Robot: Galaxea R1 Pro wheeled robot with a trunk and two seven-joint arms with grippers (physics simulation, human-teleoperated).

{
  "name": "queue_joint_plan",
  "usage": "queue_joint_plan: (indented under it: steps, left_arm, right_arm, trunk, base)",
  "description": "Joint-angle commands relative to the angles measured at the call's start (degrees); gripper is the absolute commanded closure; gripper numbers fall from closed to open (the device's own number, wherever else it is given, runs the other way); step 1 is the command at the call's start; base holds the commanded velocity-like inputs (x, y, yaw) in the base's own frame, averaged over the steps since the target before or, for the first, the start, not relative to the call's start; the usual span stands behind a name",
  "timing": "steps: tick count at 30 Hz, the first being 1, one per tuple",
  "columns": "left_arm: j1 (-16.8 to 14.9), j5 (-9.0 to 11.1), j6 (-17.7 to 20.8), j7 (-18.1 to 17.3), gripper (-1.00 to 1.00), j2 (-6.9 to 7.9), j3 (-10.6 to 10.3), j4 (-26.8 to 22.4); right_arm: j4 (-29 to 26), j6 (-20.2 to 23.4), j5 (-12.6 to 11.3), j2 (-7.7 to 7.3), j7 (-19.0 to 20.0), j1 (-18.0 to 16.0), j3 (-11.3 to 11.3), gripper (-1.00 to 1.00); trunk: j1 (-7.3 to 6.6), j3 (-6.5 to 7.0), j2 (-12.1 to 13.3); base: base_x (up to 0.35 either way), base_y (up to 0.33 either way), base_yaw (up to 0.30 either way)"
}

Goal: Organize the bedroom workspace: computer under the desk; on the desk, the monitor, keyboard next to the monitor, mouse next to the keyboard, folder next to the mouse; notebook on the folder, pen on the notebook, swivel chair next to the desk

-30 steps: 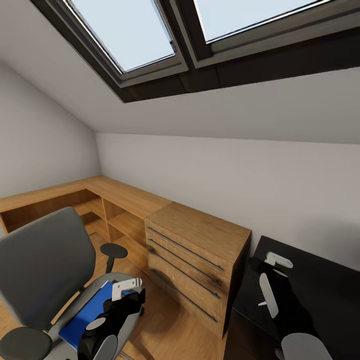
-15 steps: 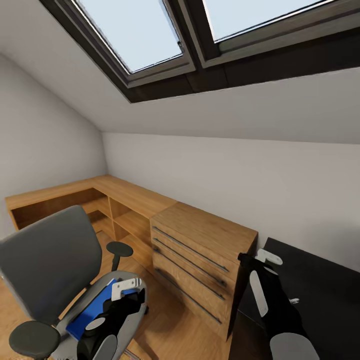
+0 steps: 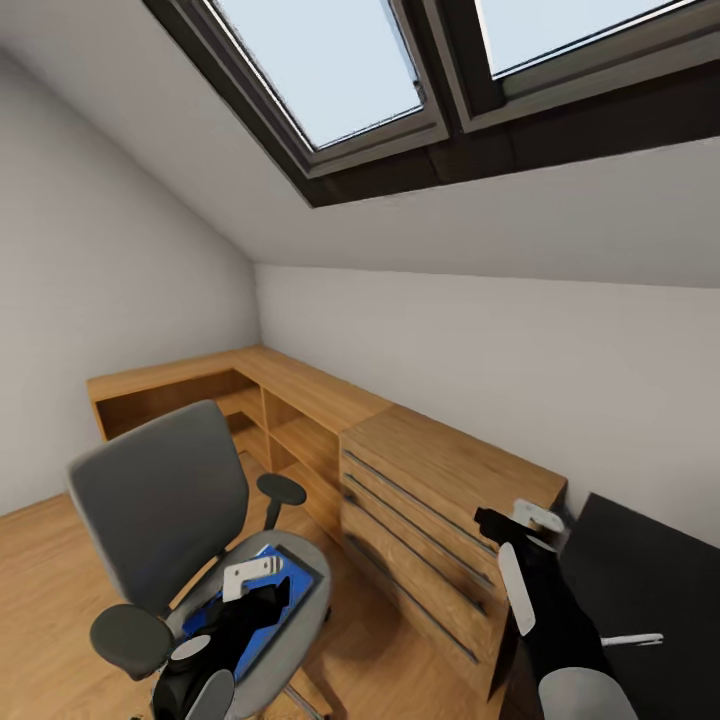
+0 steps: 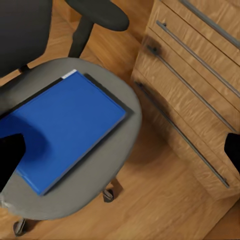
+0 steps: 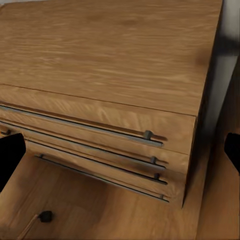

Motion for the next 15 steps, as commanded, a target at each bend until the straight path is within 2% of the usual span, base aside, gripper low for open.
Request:
queue_joint_plan:
  steps: [1,15]
  left_arm:
    - [-0.09,0.52,0.06,0.59,-1.00,0.06,-0.16,-0.06]
    - [-0.09,0.52,0.05,0.59,-1.00,0.06,-0.16,-0.06]
  right_arm:
    - [-0.10,0.17,-0.61,0.03,-0.33,-0.03,-0.05,-1.00]
    - [-0.06,0.17,-0.61,0.04,-0.32,-0.02,0.02,-1.00]
  trunk:
    - [0.01,-0.08,-0.05]
    - [0.01,-0.08,-0.05]
  base:
    - [0.000,0.000,0.280]
    - [0.000,0.000,0.280]
